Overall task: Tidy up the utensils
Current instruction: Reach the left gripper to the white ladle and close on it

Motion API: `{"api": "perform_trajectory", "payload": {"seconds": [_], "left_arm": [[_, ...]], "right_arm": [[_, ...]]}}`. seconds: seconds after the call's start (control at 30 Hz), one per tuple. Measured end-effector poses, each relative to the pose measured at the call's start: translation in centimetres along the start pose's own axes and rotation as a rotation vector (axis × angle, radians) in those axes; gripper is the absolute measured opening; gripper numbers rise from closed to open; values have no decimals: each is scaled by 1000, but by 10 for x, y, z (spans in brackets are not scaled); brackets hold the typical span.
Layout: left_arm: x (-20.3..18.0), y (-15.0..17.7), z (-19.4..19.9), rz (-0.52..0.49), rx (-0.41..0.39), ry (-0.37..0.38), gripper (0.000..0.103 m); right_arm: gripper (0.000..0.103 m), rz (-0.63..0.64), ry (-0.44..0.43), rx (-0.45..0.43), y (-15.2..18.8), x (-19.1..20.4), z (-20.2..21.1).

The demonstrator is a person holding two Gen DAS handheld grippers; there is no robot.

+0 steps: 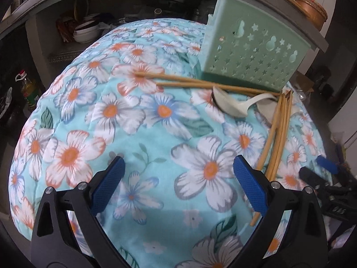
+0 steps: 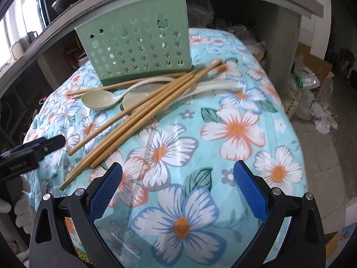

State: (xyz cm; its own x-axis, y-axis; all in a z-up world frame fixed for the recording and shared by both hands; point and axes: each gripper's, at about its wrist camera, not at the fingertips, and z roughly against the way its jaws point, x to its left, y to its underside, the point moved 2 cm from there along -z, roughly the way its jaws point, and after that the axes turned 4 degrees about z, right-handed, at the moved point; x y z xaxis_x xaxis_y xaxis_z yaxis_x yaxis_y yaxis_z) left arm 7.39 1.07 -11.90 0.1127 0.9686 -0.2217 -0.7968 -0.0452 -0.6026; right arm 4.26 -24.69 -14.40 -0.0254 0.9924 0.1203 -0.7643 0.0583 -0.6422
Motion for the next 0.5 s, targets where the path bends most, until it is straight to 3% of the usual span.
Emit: {"api": "perform_trajectory", "payload": {"seconds": [0.1, 0.23, 0.37, 0.4, 0.5], "left_arm": [[-3, -15, 3, 13, -19, 45, 77], [-13, -40, -3, 43, -16, 142, 66], [-18, -60, -25, 147, 57, 250, 52], [-18, -64, -34, 173, 84, 259, 44], [-18, -70, -54, 217, 140, 268, 34]], "right_arm": [[97, -13, -8, 16, 1, -2, -8], [97, 2, -6, 11, 1, 0, -11], [97, 10, -11, 3, 1, 0, -13], [97, 11, -13, 1, 1, 0, -13], [97, 10, -27, -10, 1, -2, -13]]}}
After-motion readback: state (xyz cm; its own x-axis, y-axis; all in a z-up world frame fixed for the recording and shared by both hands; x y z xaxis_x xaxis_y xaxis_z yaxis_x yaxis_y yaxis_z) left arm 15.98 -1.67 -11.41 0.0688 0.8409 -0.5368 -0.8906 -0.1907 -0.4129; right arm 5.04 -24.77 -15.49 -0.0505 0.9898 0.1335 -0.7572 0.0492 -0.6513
